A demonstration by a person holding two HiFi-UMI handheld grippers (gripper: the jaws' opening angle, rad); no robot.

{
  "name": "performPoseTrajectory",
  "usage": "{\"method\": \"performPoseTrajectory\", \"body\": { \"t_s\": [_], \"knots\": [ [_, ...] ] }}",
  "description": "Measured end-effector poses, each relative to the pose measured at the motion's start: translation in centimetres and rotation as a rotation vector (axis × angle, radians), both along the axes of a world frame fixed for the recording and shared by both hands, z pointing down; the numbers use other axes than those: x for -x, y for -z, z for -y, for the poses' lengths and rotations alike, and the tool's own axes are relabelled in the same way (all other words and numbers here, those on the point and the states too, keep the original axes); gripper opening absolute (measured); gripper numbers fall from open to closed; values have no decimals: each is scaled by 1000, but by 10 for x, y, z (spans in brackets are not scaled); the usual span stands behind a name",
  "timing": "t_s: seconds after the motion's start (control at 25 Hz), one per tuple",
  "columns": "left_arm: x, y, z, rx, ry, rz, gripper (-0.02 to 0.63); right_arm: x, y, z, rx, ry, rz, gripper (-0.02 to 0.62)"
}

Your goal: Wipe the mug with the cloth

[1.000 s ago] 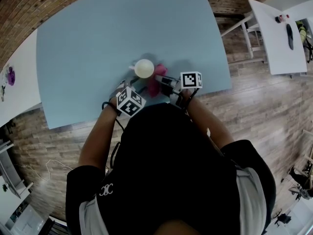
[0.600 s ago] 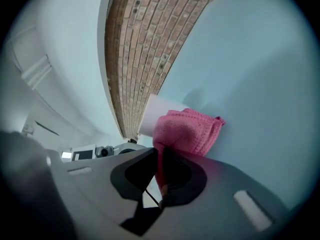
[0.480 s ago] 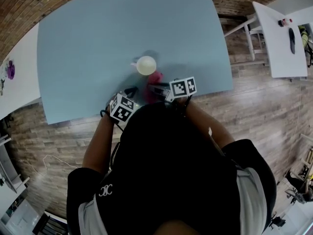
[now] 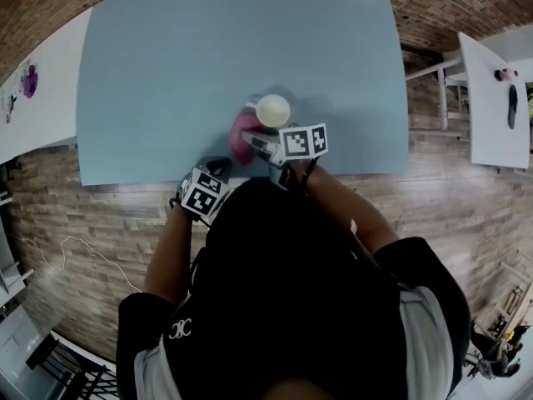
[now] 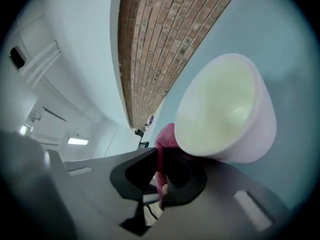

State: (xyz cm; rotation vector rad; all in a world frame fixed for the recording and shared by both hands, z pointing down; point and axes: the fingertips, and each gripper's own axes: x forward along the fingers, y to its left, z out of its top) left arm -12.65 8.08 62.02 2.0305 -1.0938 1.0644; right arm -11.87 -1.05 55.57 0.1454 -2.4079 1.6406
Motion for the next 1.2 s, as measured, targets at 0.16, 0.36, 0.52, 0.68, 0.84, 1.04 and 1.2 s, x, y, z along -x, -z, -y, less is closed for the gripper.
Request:
{"method": "performPoseTrajectory", "body": {
  "t_s": [0.16,0.36,0.52,0.68,0.84,1.04,1.2],
  "knots": [
    [-9,3,-5,-5,-13,-1,1,0,-10,17,38,-139,-48,37],
    [-8,5,-1,-15,-20,-7,1,-10,-6,16,59,-182,-42,37],
    [-8,5,8,-32,-18,-16,2,-31,-5,8,62,-194,-40,37],
    [-14,8,21,-56,-41,-12,1,-59,-6,9,62,-225,-46,37],
    [-25,10,31,-81,-64,-11,1,-87,-9,10,68,-233,-59,37],
    [-29,12,33,-78,-63,-5,1,-120,-10,16,56,-242,-80,37],
    [-31,15,35,-88,-47,-12,1,-140,-4,30,26,-255,-87,37]
  ]
}}
